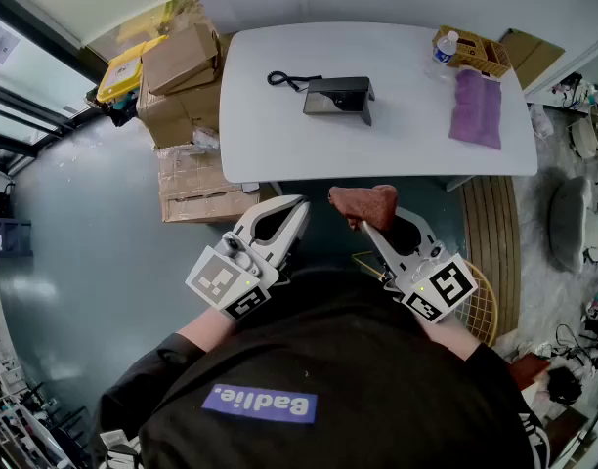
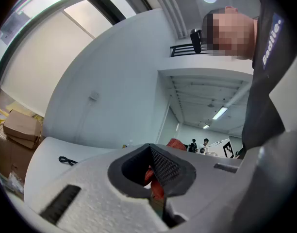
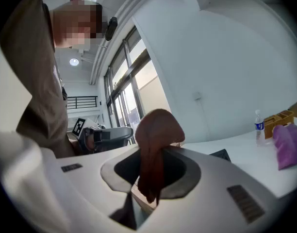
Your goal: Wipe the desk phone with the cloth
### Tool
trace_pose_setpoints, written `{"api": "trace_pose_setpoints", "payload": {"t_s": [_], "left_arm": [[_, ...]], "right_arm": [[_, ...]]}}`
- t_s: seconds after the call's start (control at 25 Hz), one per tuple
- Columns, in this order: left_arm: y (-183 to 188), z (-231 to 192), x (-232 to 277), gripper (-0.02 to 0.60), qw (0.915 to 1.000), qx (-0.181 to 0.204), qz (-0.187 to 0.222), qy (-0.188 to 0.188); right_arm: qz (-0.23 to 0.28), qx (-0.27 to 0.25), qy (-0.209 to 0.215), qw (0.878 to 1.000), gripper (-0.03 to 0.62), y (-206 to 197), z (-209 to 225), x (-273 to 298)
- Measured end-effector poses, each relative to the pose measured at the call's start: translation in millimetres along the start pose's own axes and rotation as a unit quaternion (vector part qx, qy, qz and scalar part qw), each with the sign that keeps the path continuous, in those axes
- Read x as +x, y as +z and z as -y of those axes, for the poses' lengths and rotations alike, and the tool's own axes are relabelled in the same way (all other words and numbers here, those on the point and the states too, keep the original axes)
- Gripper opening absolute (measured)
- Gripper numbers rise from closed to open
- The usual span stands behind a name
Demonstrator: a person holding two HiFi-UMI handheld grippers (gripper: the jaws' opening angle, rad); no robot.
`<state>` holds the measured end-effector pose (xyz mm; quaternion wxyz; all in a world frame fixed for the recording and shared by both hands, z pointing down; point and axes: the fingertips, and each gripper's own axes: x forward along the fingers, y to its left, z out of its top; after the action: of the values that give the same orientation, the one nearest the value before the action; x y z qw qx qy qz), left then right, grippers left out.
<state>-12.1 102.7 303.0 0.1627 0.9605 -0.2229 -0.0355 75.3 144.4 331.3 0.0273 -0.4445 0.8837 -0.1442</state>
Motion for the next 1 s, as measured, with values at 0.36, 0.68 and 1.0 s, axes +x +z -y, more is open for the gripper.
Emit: {"api": "trace_pose_setpoints", "payload": {"t_s": [0.36,0.68,1.0], "left_arm": [[-4.6,9.0,2.5,0.009,1.0,0.001,0.0,0.006],[-11.4,26.8,7.8,0.009,0.9997,0.012,-0.01,0.019],[-24.4,41.4,2.0,0.009,0.9985,0.023,-0.02,0.045]], "right_arm": [[-0.002,-0.003,0.008,1.0,0.08,-0.7,-0.5,-10.2],[0.006,-0.01,0.034,0.999,0.08,-0.1,-4.2,-23.1],[0.005,0.009,0.065,0.998,0.08,-15.7,-6.1,-32.8]]}}
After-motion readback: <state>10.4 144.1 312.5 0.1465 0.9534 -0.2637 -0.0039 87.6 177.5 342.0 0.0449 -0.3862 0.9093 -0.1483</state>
